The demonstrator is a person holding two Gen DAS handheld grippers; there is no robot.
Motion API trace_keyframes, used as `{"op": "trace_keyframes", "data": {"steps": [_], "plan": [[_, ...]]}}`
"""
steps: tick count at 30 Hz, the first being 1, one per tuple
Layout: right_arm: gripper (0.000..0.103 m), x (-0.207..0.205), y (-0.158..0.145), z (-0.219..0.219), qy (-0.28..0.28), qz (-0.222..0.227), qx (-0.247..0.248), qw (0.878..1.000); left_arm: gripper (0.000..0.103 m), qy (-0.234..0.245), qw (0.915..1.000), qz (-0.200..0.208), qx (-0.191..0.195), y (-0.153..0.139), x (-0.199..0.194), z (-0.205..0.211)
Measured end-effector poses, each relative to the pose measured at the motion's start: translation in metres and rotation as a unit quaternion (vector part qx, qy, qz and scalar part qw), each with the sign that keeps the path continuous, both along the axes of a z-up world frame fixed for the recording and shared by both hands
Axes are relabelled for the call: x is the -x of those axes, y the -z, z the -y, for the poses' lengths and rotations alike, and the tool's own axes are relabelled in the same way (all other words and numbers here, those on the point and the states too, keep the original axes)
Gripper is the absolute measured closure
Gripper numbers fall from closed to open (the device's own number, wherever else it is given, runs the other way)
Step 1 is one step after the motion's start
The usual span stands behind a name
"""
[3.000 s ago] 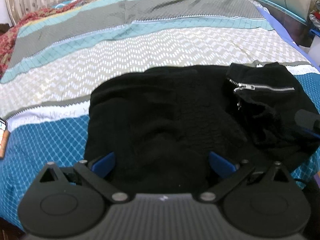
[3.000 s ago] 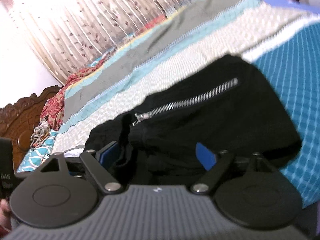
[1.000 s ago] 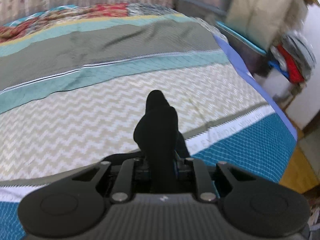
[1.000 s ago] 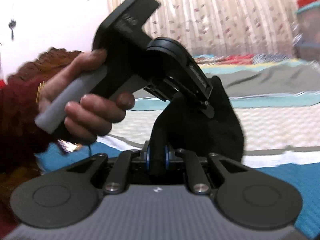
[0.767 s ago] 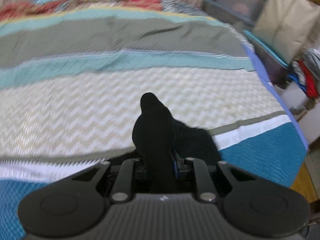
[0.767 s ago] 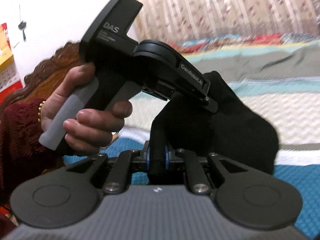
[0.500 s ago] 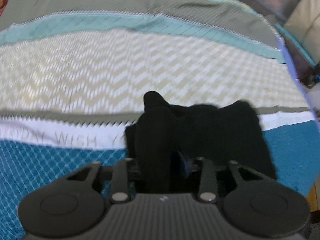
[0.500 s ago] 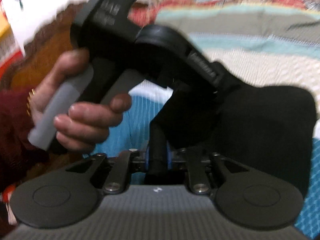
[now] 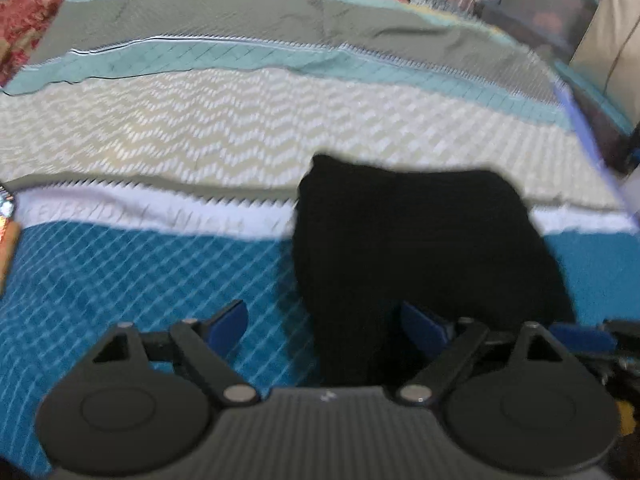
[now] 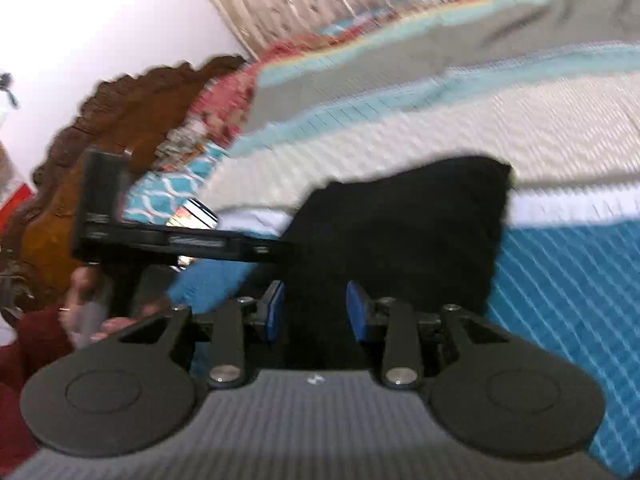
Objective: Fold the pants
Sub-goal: 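Fold the pants end over with both grippers and lower it, then press the folded black pants flat with both open grippers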
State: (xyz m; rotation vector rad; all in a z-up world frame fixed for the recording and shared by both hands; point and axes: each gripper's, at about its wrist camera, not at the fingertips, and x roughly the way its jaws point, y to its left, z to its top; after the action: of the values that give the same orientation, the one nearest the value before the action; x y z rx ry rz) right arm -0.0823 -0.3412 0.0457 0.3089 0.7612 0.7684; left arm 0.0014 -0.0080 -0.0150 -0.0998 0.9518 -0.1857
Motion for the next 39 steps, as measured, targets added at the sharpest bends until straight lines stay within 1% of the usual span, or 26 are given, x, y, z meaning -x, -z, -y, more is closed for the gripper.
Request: {"op": "trace_keyframes", "data": {"steps": [2, 5, 7, 9, 11, 13, 15, 17, 19, 21, 27, 29, 30, 33, 36, 39], "plan": [[0.067, 0.002, 0.006, -0.003, -0.004, 0.008, 0.017, 1.0, 0.014, -0.001, 0.9999, 0.003, -0.017, 0.005, 0.012, 0.005], [0.067, -0.006, 0.003, -0.011, -0.01, 0.032, 0.038, 0.999, 0.012, 0.003, 0.999, 0.018, -0.042, 0.0, 0.02, 0.016], [0.064, -0.003, 0.002, -0.005, -0.016, 0.041, 0.019, 0.999, 0.012, 0.002, 0.9982, 0.023, -0.056, -0.003, 0.025, 0.019], [0.064, -0.004, 0.005, -0.003, -0.042, 0.049, -0.004, 0.998, 0.012, 0.008, 0.9978, 0.025, -0.061, -0.007, 0.029, 0.022], [0.064, -0.001, 0.008, -0.008, -0.072, 0.057, -0.003, 0.996, 0.012, 0.011, 0.997, 0.027, -0.072, -0.008, 0.033, 0.024], [0.066, 0.003, 0.011, -0.019, -0.096, 0.056, 0.031, 0.993, 0.009, 0.013, 0.9959, 0.028, -0.085, -0.005, 0.036, 0.026], [0.067, 0.001, 0.02, -0.031, -0.114, 0.036, 0.076, 0.99, 0.006, 0.015, 0.9945, 0.027, -0.1, -0.002, 0.038, 0.028], [0.068, -0.003, 0.027, -0.033, -0.119, 0.017, 0.088, 0.989, 0.005, 0.015, 0.9937, 0.029, -0.107, 0.001, 0.04, 0.03], [0.068, -0.004, 0.027, -0.029, -0.117, 0.009, 0.08, 0.99, 0.002, 0.01, 0.994, 0.033, -0.104, 0.001, 0.041, 0.028], [0.068, -0.002, 0.027, -0.025, -0.115, 0.005, 0.076, 0.99, 0.0, 0.003, 0.9949, 0.028, -0.097, 0.0, 0.036, 0.026], [0.067, -0.002, 0.021, -0.023, -0.109, 0.001, 0.063, 0.992, 0.0, -0.007, 0.9964, 0.022, -0.082, -0.002, 0.035, 0.023], [0.066, -0.001, 0.016, -0.017, -0.1, 0.005, 0.051, 0.994, 0.0, -0.011, 0.9976, 0.016, -0.067, -0.007, 0.035, 0.019], [0.063, 0.001, 0.013, -0.013, -0.094, 0.008, 0.043, 0.995, 0.0, -0.014, 0.9982, 0.011, -0.057, -0.01, 0.036, 0.017], [0.062, 0.004, 0.006, 0.003, -0.067, 0.014, 0.014, 0.998, 0.0, -0.028, 0.999, -0.004, -0.036, -0.017, 0.034, 0.009], [0.062, 0.003, 0.006, 0.018, -0.025, 0.012, -0.011, 1.0, 0.0, -0.038, 0.9983, -0.018, -0.04, -0.02, 0.029, 0.01], [0.061, -0.006, 0.008, 0.027, 0.018, 0.003, -0.024, 1.0, 0.0, -0.041, 0.998, -0.031, -0.037, -0.016, 0.024, 0.013]]}}
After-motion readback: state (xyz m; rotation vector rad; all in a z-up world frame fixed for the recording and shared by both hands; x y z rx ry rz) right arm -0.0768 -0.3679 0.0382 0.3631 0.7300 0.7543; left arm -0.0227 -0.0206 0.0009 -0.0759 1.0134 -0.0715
